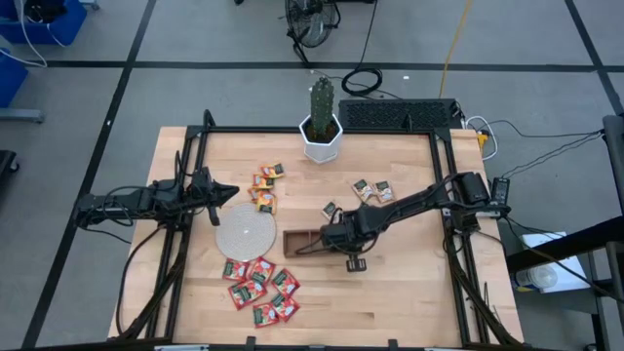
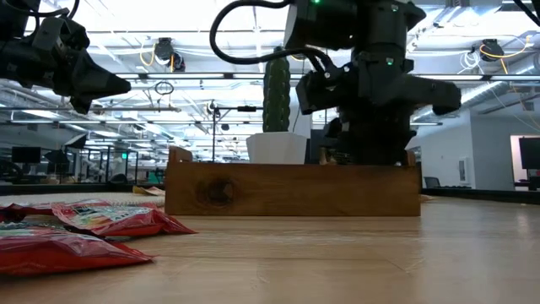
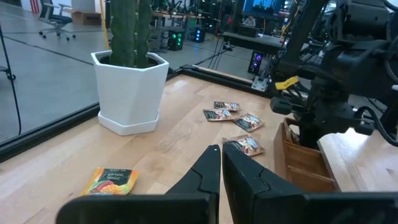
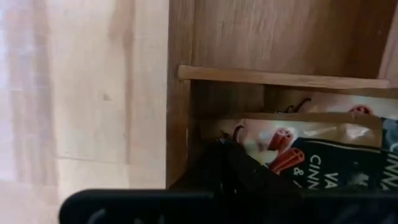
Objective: Pick & Place Tea
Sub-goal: Put the brown tea bag into the right section of the wooden organizer
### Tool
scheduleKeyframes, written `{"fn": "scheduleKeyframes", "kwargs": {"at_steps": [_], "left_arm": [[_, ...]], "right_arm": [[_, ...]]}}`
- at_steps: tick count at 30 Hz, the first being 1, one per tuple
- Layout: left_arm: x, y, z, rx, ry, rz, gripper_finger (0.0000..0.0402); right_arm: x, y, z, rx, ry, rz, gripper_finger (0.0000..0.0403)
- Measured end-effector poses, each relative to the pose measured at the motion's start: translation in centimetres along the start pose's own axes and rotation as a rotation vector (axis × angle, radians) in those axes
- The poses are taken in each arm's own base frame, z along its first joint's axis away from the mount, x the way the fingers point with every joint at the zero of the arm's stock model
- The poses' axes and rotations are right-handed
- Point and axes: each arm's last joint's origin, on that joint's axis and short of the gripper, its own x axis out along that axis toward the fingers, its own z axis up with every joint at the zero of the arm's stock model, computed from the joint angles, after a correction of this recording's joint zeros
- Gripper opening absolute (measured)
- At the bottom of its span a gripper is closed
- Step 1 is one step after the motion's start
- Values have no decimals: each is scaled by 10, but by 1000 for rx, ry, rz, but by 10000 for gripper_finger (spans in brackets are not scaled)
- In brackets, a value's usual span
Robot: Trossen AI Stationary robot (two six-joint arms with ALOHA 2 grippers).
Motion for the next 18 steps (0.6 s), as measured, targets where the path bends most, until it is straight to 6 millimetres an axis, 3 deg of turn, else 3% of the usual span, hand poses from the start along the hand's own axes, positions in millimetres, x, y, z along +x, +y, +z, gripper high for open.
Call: {"fn": "scheduleKeyframes", "kwargs": {"at_steps": [18], "left_arm": [[0, 0, 0, 0, -1, 0, 21]], "right_arm": [[-5, 10, 3, 59, -95, -293, 0]]}}
